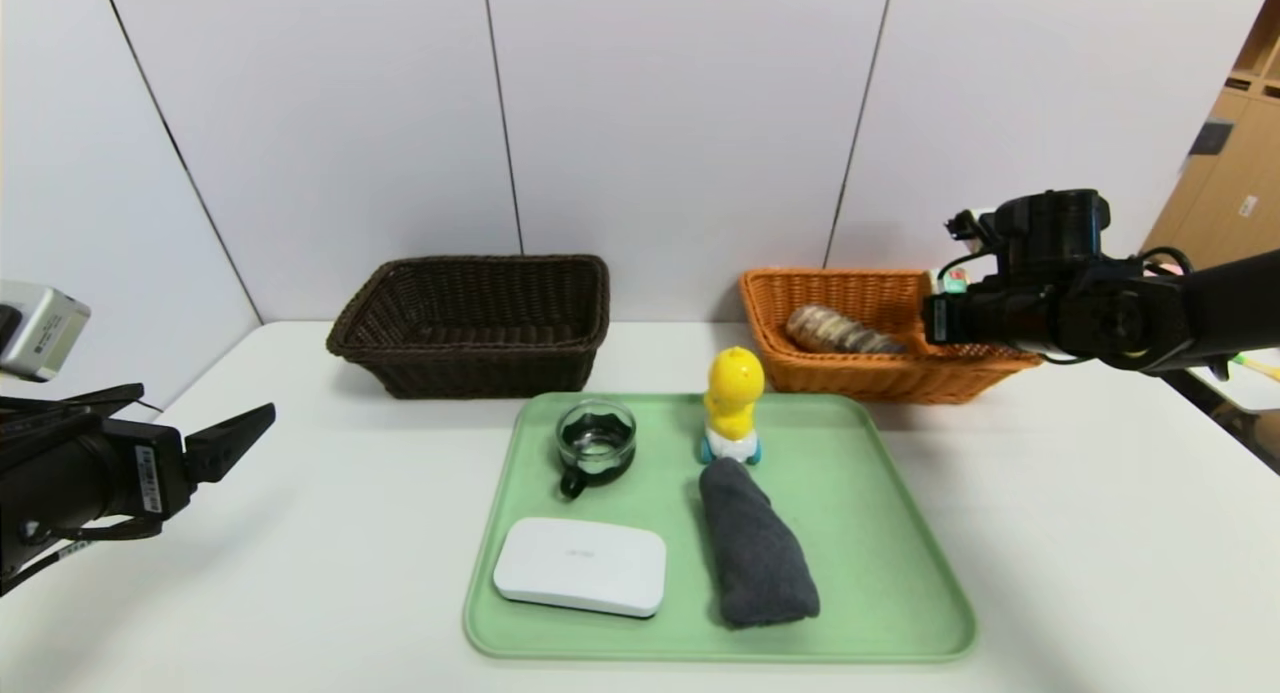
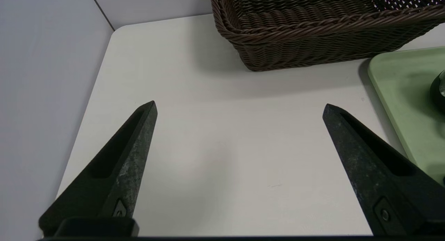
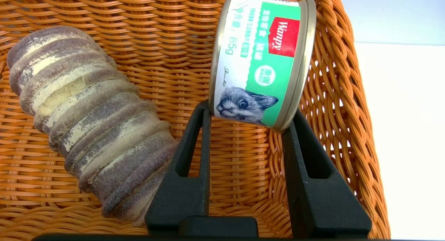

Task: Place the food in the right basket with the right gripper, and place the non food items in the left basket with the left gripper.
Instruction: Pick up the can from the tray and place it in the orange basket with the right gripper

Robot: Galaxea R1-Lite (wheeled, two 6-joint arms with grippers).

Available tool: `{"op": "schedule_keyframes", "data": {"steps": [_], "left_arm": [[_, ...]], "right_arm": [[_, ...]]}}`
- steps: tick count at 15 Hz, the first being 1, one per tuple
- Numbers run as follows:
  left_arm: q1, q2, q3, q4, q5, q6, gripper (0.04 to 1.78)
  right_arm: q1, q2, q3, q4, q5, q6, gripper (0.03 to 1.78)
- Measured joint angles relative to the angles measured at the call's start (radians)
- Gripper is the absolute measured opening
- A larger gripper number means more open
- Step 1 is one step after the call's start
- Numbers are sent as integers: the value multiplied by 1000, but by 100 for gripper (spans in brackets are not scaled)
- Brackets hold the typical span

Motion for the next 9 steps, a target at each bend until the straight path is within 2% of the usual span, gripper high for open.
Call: {"op": "schedule_keyframes", "data": {"steps": [4,9], "left_arm": [[0,-8,1,2,-1,-1,169],[0,-21,8,3,0,-1,169]], "right_arm": [[1,-8,5,-4,-17,3,60],[2,-17,9,-5,-29,2,109]]}}
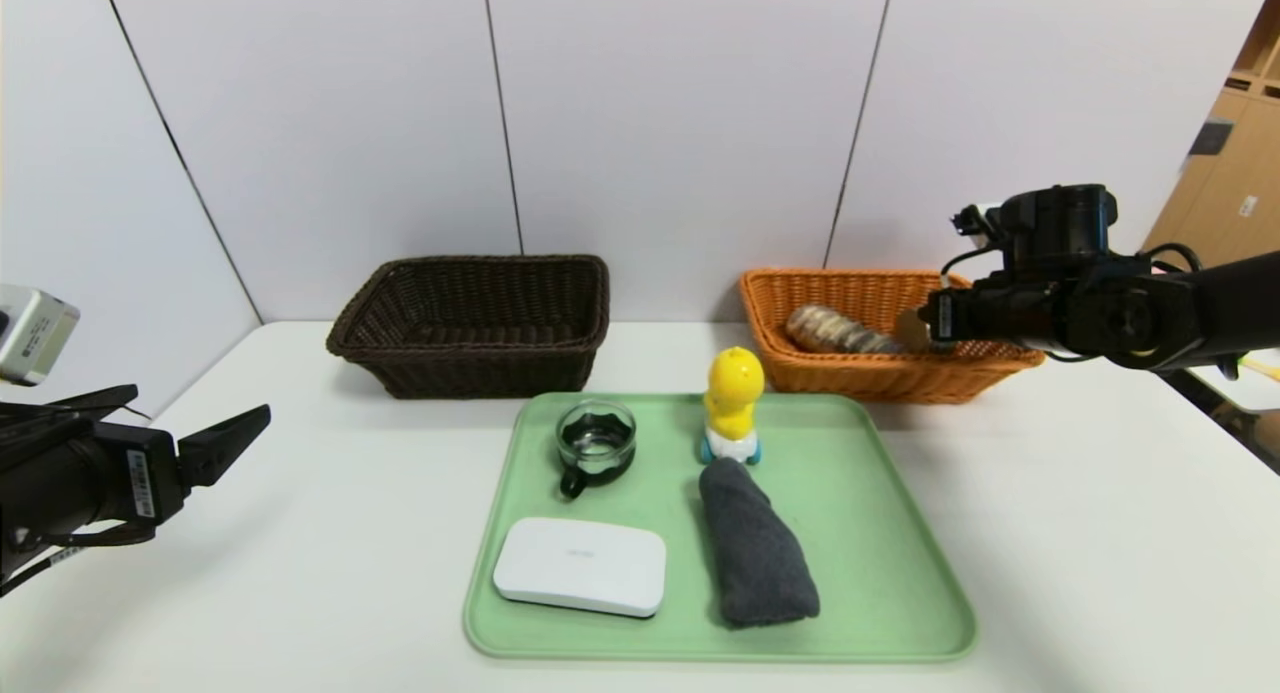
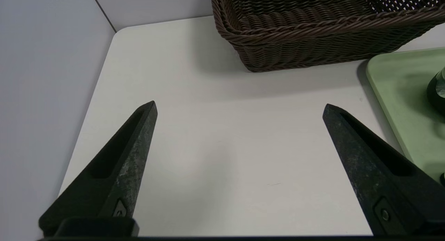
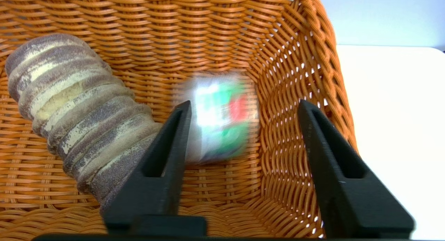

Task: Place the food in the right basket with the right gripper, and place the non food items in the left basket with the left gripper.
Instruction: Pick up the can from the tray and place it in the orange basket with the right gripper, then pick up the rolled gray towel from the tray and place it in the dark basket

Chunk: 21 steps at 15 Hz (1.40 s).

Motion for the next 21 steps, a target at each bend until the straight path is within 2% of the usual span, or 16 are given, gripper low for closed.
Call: {"op": "schedule_keyframes", "data": {"steps": [6,10,12,15,17,19,21], "left_arm": [[0,-14,10,0,0,0,169],[0,-22,20,0,0,1,169],[0,-25,21,0,0,2,169],[0,-31,25,0,0,2,169],[0,-36,28,1,0,3,169],[-1,-41,26,2,1,9,169],[-1,-48,26,5,1,10,169]], "right_arm": [[22,-63,37,2,6,-1,142],[114,-194,71,27,16,11,154],[207,-275,105,71,20,20,158],[406,-383,155,181,17,58,162],[517,-425,183,243,11,91,164],[603,-447,208,266,7,129,166],[667,-453,218,316,7,198,167]]}}
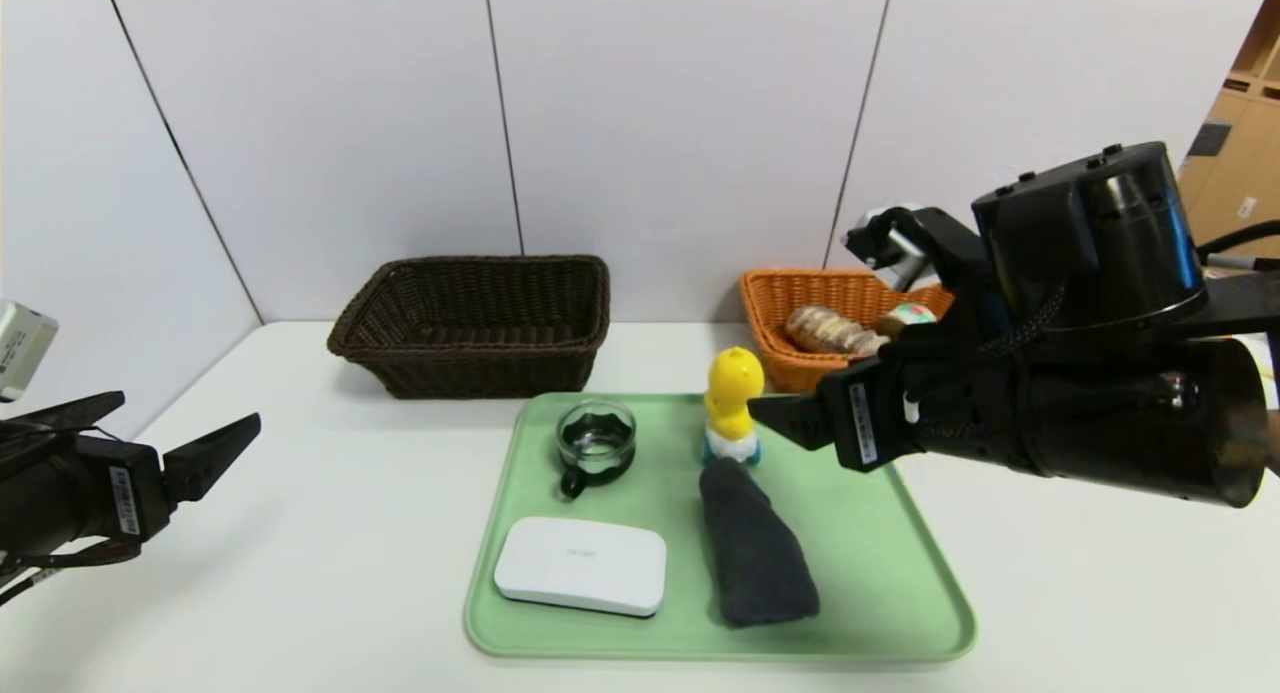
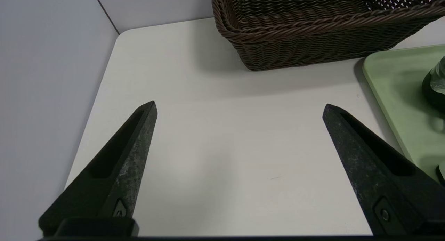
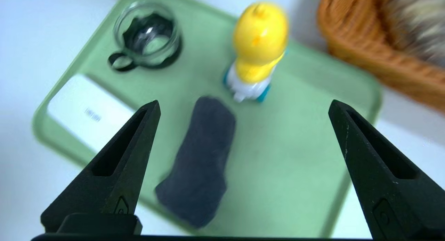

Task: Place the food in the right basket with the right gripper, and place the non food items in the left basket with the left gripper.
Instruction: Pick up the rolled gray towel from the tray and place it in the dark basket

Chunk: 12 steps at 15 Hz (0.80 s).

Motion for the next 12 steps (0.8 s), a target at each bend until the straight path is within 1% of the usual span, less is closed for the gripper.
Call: {"op": "schedule_keyframes", "data": {"steps": [2,5,12], "left_arm": [[0,-11,1,20,0,0,169],[1,-24,6,34,1,4,169],[0,-45,24,35,1,31,169]], "right_arm": [[35,9,1,59,1,46,168],[49,41,0,134,0,85,169],[71,206,-23,134,-5,158,169]]}}
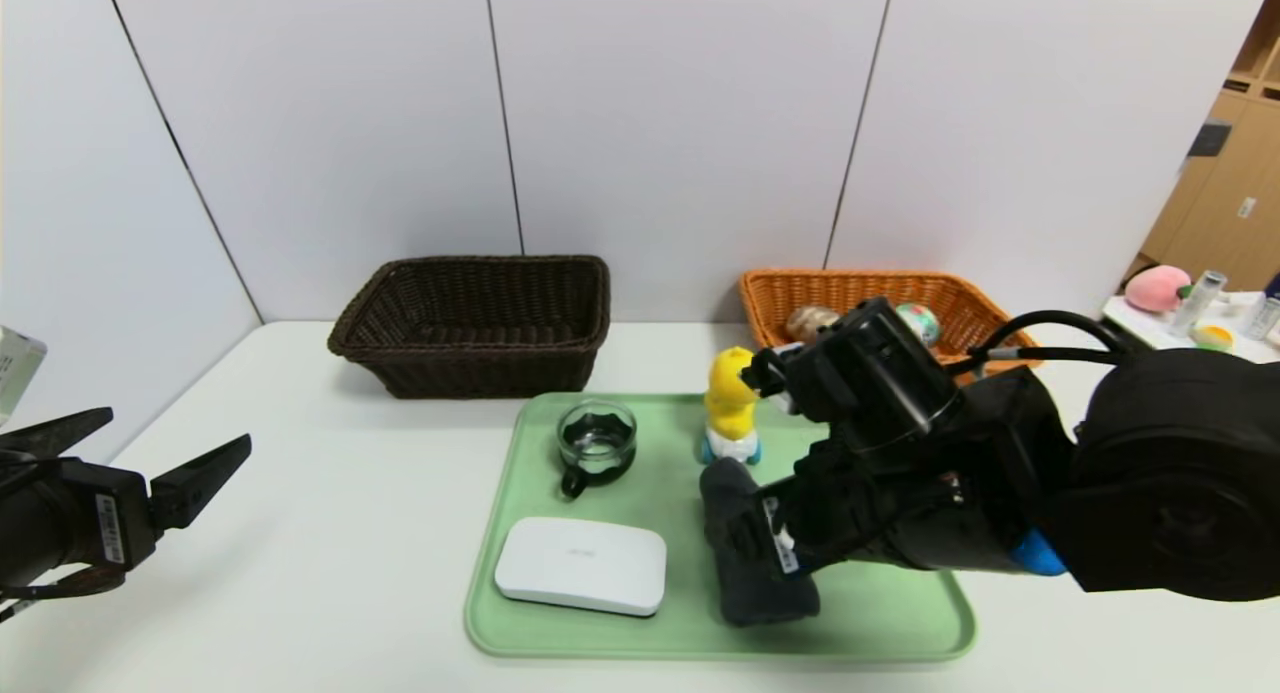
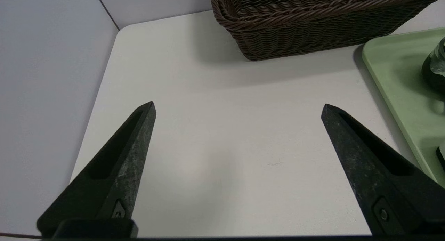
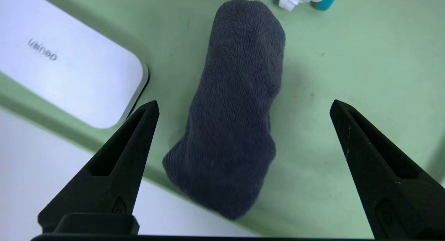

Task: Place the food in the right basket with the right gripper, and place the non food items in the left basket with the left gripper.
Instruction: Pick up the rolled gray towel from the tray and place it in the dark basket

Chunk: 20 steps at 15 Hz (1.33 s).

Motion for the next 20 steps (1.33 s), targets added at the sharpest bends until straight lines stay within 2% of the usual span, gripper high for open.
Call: {"op": "schedule_keyframes", "data": {"steps": [6,9,13,16,17,18,20], "left_arm": [[0,-1,0,0,0,0,169],[0,0,0,0,-2,0,169],[-1,2,3,0,-2,-2,169],[-1,3,7,0,-2,-4,169],[-1,3,8,0,-1,-5,169],[-1,3,8,-1,-1,-6,169],[-1,2,8,-1,-1,-6,169]], "right_arm": [[3,134,-34,-30,-43,31,169],[3,160,-33,-47,-51,38,170],[3,163,-32,-42,-50,38,105],[3,156,-32,-44,-61,36,75],[4,147,-32,-44,-68,34,37],[6,137,-32,-45,-71,32,26],[14,93,-33,-45,-75,23,26]]}}
